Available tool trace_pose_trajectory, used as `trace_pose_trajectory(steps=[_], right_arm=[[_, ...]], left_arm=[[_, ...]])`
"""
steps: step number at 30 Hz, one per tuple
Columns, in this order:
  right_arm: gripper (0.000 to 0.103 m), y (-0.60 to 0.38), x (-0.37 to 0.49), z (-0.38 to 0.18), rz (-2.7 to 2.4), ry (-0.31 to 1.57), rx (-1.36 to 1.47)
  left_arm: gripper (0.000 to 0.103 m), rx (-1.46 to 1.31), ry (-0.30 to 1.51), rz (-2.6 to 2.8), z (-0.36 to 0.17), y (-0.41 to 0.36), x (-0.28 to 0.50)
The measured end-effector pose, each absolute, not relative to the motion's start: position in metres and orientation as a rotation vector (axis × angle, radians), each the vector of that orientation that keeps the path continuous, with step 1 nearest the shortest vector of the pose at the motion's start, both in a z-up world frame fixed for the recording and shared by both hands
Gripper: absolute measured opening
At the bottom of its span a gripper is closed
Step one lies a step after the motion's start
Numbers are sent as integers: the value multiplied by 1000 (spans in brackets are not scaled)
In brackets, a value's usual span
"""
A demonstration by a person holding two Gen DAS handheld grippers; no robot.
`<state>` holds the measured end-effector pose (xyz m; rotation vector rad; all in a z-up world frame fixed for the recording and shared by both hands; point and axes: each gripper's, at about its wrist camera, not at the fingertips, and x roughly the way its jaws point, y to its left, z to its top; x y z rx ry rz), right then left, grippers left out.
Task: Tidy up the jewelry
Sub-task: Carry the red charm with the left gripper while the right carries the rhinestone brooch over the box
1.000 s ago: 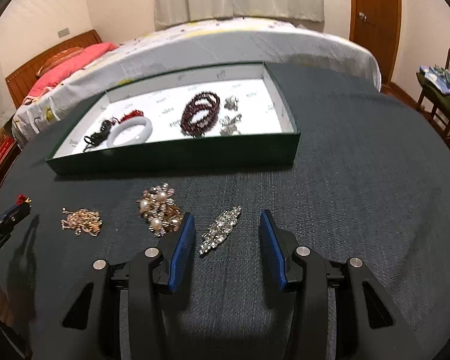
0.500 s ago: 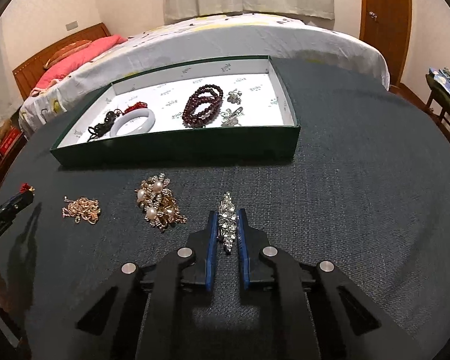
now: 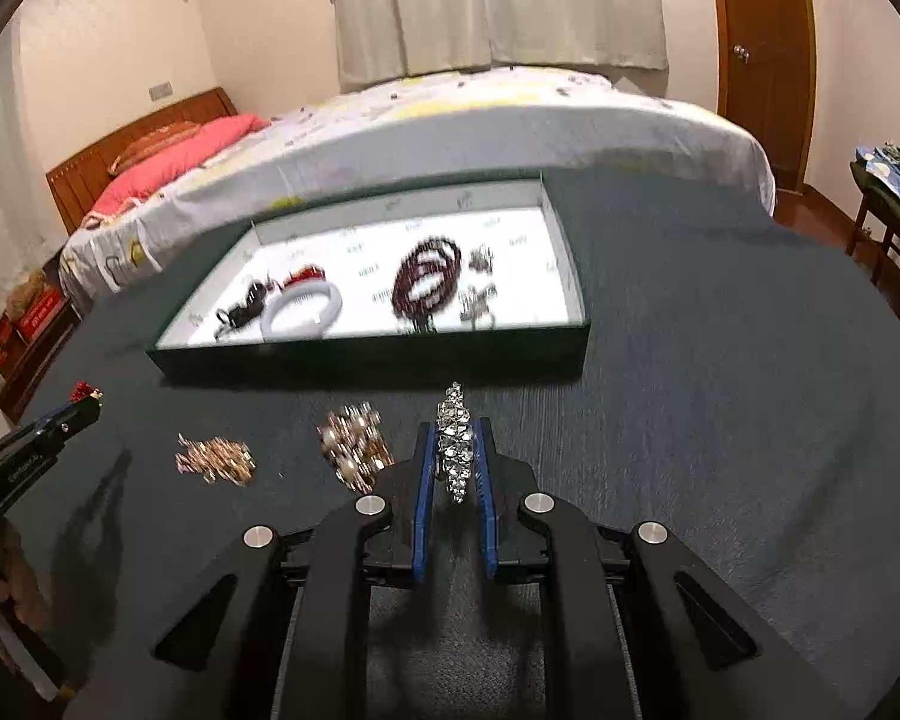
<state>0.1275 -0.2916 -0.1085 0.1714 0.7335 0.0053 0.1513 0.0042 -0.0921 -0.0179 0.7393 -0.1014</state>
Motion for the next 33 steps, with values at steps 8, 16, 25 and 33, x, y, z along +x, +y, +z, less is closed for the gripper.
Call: trace_pose_trajectory(steps=[8,16,25,33], right_arm=[[14,-291,141,-72,24,637,163],[14,-293,179,-39,30,537,141],[14,-303,246,-44,17,534,150],[14,-310,300,-81,-4,632,136]], left_arm=[[13,-22,661,-167,-55,-19,168],[14,2,579,-230,-26,-56,210],[13,12,567,-266,-27,-101,276],[13,20,679,-275,-66,-136,332]])
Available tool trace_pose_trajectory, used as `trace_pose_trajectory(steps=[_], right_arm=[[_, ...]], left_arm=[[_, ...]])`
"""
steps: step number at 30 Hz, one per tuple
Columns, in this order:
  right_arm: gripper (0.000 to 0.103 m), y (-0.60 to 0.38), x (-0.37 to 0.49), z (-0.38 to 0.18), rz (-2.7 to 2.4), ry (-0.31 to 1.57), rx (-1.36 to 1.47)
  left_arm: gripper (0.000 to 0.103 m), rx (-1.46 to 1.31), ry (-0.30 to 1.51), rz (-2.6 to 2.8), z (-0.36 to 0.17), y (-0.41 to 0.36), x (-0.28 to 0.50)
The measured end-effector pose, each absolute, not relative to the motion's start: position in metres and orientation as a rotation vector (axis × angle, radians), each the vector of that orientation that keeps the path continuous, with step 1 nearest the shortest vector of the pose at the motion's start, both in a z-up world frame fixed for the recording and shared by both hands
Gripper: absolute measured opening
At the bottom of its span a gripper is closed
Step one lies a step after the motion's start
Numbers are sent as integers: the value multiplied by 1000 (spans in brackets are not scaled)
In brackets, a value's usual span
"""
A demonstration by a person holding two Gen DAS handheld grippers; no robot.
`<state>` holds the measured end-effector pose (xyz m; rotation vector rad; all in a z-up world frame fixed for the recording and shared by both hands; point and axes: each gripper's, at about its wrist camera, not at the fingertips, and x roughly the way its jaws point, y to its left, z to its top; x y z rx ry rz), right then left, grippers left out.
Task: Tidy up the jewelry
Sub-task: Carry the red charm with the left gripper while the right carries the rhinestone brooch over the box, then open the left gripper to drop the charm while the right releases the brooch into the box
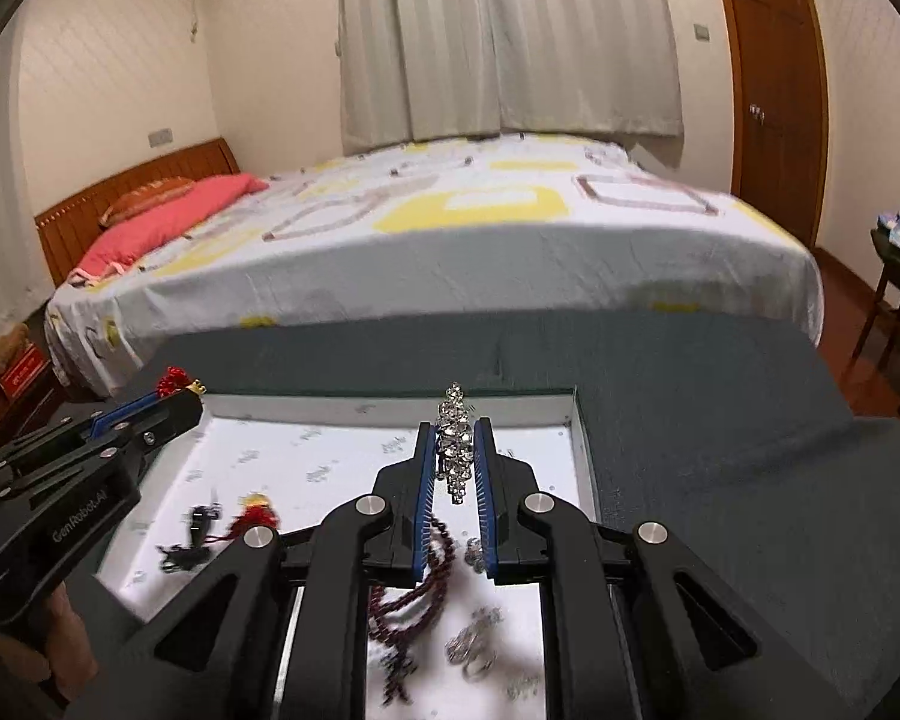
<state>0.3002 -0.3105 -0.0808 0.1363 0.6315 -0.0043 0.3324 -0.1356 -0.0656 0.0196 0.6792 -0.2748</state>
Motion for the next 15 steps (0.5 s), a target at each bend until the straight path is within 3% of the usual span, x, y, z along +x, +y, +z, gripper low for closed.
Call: trace_pose_trajectory(steps=[15], right_arm=[[14,-320,335,-119,-39,796,120]], left_arm=[[14,49,848,-245,-109,-158,376]])
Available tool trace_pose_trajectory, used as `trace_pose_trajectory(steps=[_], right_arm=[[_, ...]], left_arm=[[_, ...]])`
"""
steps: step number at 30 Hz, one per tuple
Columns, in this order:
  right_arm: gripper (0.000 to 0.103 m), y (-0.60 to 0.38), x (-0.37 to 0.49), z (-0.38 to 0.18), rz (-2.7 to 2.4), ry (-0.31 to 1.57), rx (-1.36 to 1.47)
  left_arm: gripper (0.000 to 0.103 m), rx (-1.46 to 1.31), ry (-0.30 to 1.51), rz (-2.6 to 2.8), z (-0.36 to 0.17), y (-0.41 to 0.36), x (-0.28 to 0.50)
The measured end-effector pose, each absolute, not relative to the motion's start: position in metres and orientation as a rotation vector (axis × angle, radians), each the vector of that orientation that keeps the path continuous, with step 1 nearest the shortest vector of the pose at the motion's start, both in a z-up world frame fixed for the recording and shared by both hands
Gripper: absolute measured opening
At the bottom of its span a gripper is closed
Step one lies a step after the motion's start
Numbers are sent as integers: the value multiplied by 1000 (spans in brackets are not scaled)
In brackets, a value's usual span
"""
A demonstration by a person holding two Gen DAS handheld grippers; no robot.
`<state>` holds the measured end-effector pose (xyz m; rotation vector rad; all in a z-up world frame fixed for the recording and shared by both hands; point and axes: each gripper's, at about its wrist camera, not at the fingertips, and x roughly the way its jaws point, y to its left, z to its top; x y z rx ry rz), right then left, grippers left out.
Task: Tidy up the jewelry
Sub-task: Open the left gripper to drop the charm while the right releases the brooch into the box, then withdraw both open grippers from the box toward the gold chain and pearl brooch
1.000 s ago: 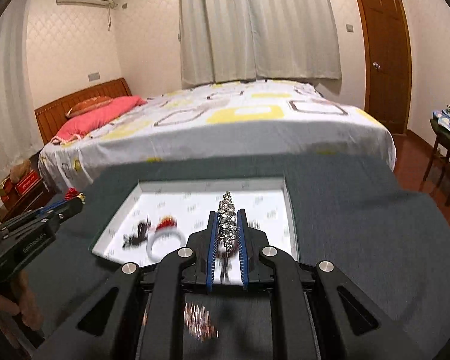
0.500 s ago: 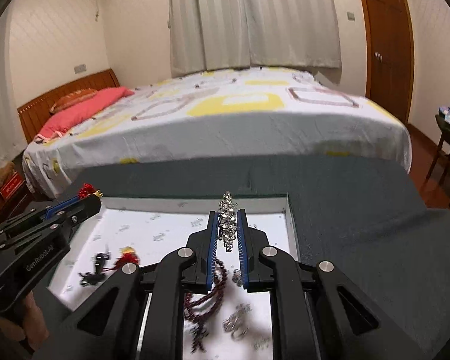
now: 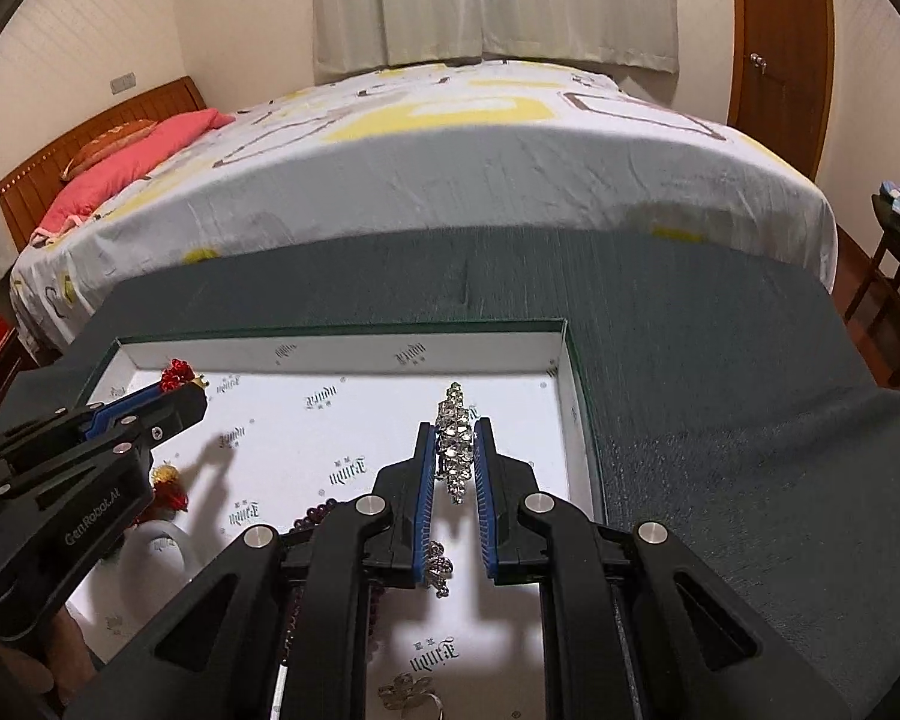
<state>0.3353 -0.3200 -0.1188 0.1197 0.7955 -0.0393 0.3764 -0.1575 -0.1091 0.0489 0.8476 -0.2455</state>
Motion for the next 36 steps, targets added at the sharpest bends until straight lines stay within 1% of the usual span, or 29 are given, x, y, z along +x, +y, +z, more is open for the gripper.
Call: trace_pose_trajectory(steps=[9,10,11,13,14,15,16,17,18,23,24,25,27,29,32,34,36], right_arm=[[14,-320,342,-121,-50,828,105],[14,-320,342,-122,-52,828,104],[16,-320,342,-122,-54,827,103],[22,-321,342,-121,-54,827,104],[30,-320,342,-121,-55,822,102],[36,-320,342,-120,-58,817,99],[38,-320,341,-119,-59,810,98],[40,-320,340,-119,-61,803,96],[40,-320,340,-118,-61,801,96],[40,-321,336,-114,-64,776,105],[40,-321,335,-112,-63,767,108],[41,-321,331,-109,-64,754,110],[48,-319,324,-104,-69,730,108],[50,-317,315,-97,-71,703,105],[51,-315,295,-88,-72,667,115],[52,-314,276,-83,-71,643,131],[53,-310,260,-81,-70,630,140]], left_arm=[[14,60,886,-240,-115,-159,382],[16,64,882,-240,-114,-160,382],[16,67,881,-244,-114,-160,382],[18,79,880,-247,-114,-161,381],[20,80,881,-248,-114,-161,381],[26,79,877,-248,-114,-161,381],[31,76,870,-245,-113,-161,380],[32,73,864,-246,-112,-160,380],[34,70,858,-248,-111,-160,379],[51,47,822,-252,-105,-157,373],[58,41,807,-252,-102,-156,370],[61,38,796,-251,-99,-156,368],[64,28,760,-258,-91,-153,360],[70,28,717,-255,-81,-149,349],[73,26,660,-255,-67,-141,328],[77,27,633,-246,-61,-134,314],[78,27,616,-238,-58,-126,298]])
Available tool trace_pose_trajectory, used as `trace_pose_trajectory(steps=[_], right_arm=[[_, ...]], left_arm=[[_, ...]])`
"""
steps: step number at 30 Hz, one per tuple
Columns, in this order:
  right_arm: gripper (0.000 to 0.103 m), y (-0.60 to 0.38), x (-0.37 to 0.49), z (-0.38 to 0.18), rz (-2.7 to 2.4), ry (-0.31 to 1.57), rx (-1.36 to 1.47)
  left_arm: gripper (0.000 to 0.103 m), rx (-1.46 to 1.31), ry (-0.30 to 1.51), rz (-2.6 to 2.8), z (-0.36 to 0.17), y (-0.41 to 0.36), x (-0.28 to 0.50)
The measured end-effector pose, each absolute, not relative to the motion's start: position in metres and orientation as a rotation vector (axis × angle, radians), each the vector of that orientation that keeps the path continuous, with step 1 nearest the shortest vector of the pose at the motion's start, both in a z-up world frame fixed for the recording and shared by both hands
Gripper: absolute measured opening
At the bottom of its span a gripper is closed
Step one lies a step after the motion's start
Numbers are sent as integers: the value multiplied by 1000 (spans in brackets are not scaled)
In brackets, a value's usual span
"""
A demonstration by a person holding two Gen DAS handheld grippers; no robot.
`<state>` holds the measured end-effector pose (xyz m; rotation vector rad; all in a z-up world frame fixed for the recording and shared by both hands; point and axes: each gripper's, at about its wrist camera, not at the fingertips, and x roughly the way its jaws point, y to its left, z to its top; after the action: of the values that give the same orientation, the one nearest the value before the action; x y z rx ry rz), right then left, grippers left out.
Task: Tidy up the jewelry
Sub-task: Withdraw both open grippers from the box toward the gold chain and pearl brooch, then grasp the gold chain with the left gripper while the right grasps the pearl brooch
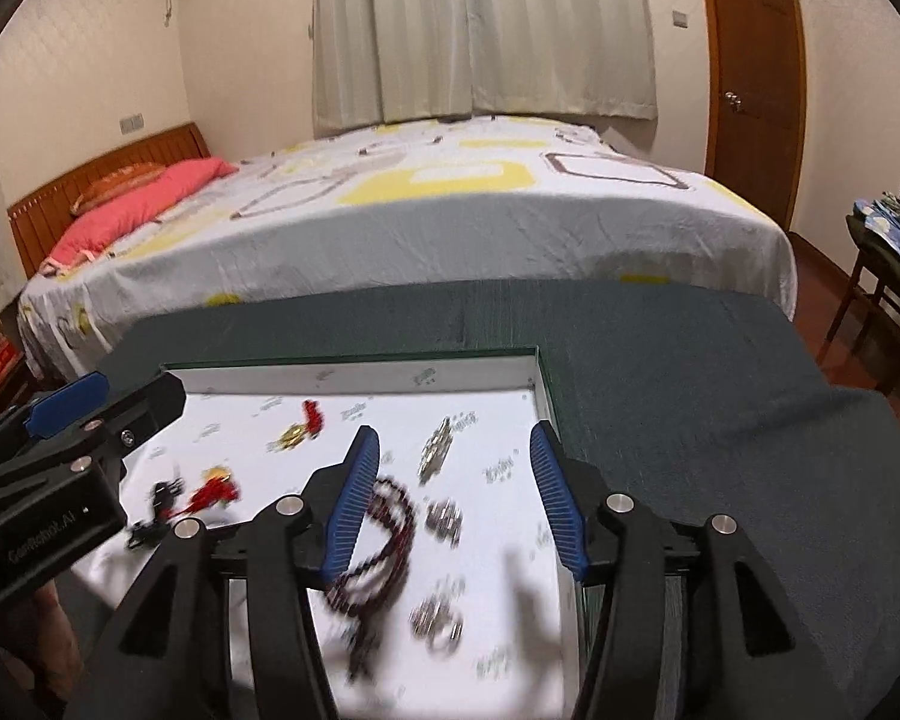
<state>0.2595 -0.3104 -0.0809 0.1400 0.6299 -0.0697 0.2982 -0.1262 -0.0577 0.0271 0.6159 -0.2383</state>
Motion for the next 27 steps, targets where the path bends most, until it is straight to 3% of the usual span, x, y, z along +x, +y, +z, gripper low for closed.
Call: trace_pose_trajectory(steps=[15,27], right_arm=[[53,-279,162,-101,-18,676,160],[53,-245,170,-136,28,811,97]], left_arm=[[78,-4,635,-130,-66,-61,200],[78,-17,706,-76,-96,-30,167]])
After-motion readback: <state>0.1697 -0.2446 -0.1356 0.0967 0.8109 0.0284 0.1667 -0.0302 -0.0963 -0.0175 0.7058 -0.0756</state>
